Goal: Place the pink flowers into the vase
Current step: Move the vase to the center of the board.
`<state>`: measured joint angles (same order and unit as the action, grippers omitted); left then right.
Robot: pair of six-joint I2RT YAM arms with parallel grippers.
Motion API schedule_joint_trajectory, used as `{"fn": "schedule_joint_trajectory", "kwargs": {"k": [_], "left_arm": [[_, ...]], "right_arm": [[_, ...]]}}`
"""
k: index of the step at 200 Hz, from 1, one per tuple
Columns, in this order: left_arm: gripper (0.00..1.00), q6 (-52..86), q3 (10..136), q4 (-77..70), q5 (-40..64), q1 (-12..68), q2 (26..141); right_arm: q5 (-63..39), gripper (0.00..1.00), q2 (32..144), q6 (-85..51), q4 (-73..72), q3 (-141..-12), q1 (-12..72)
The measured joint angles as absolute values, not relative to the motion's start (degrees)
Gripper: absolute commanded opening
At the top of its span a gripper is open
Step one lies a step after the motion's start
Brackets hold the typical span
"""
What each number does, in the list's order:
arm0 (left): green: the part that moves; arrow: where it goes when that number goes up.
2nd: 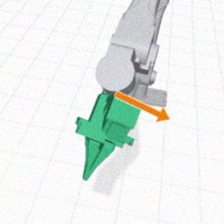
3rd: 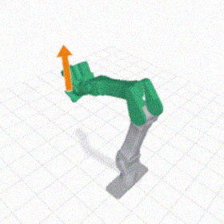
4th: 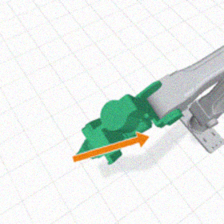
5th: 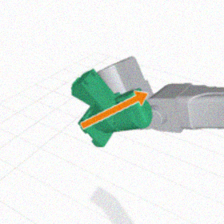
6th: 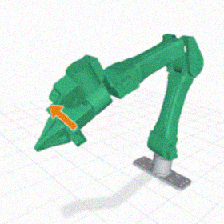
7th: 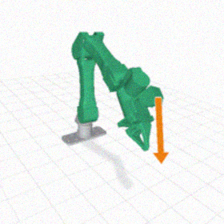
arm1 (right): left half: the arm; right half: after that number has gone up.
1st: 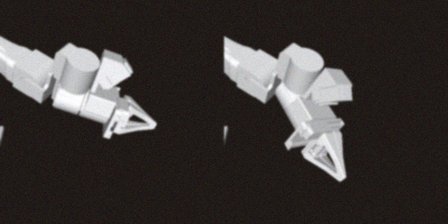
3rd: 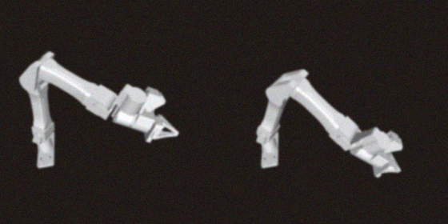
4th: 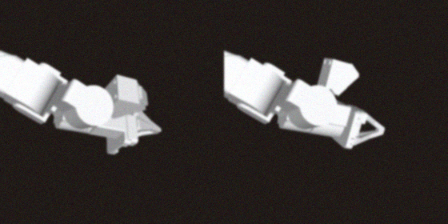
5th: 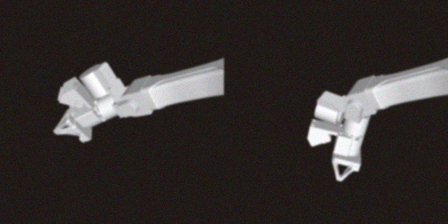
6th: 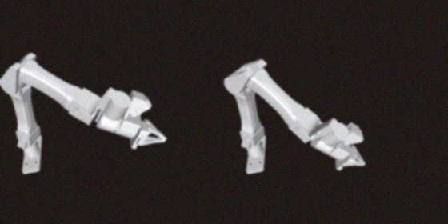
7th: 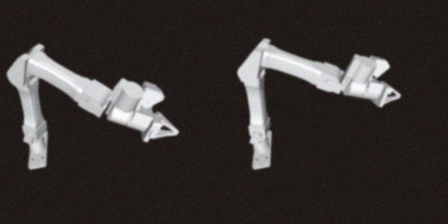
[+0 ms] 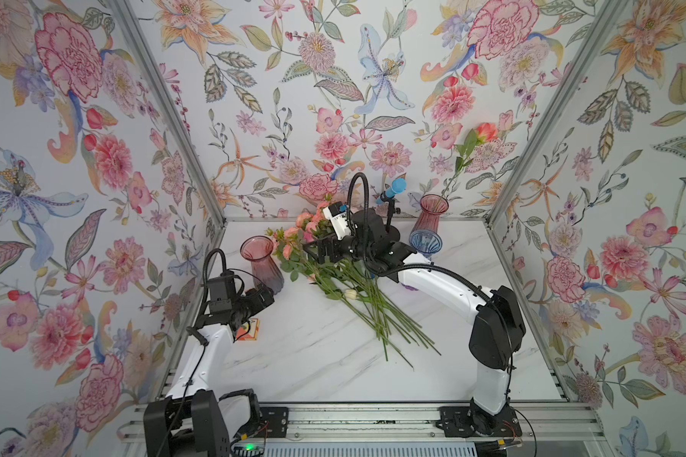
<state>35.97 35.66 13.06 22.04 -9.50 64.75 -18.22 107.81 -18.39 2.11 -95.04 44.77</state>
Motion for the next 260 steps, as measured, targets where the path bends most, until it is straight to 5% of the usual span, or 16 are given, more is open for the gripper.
{"fn": "schedule_joint_trajectory", "kwargs": {"k": [76,260], "left_arm": [[1.0,34.4,31.7,3.3,18.0,-5.8,70.1],[1.0,33.9,32.6,-10.2,15.7,-5.1,81.0]], "right_arm": [[-19.8,0.99,100.5,-19.4,-0.3,-81.6,38.8],[-25.6,0.99,93.7,-14.3,-1.1,-72.9,43.1]]}}
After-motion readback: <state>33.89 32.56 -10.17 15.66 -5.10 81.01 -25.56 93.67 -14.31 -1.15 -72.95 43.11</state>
